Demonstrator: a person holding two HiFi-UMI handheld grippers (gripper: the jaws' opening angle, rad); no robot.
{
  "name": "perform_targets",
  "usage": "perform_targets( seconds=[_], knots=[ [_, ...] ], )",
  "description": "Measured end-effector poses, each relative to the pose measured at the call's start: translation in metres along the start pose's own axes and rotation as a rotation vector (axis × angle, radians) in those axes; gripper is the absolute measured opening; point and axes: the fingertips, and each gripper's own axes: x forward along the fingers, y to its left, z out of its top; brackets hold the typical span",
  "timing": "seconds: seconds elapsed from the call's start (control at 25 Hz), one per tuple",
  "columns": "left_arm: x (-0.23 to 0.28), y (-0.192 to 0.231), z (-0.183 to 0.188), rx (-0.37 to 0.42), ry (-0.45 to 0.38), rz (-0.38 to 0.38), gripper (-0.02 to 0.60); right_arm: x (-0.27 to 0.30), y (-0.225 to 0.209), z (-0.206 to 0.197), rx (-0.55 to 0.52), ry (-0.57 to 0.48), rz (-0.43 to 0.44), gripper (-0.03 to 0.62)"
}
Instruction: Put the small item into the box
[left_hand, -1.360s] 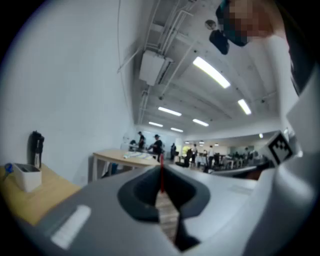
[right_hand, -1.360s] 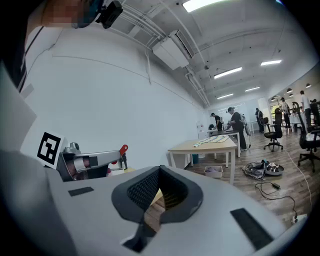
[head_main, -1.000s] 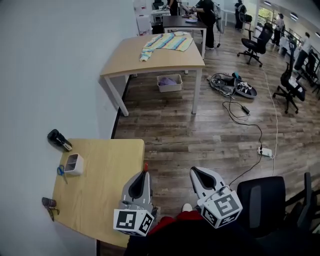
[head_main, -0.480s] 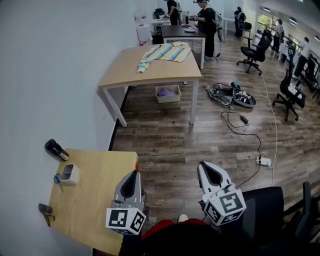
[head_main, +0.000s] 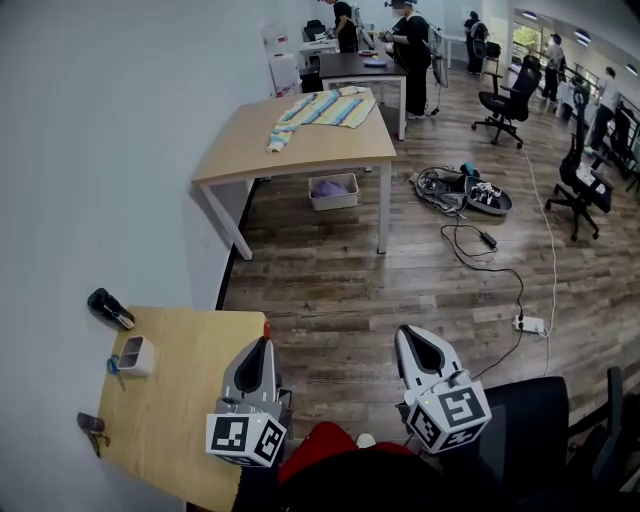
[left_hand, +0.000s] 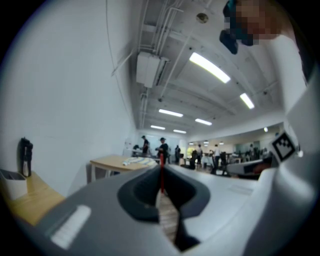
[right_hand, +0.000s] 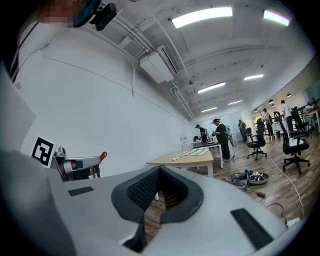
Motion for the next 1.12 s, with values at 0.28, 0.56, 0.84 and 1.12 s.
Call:
perform_targets(
  seconds=[0.28, 0.56, 0.84, 1.12],
  knots=[
    [0.021, 0.006, -0.007, -0.005, 0.014, 0.000, 0.014, 0.027, 0.003, -0.004, -0.002, 0.015, 0.034, 0.008],
    [0.059, 0.034, -0.020, -0.038, 0.025, 0.014, 0.014, 0.083, 0.004, -0.005, -0.021, 0.042, 0.068, 0.008],
    [0.108, 0.076, -0.032, -0.063, 0.051, 0.043, 0.014, 0.161, 0.004, -0.010, -0.016, 0.093, 0.118, 0.008],
    [0.141, 0.120, -0.042, -0.088, 0.078, 0.100, 0.014, 0.235, 0.019, -0.021, -0.020, 0.154, 0.209, 0.008]
  ],
)
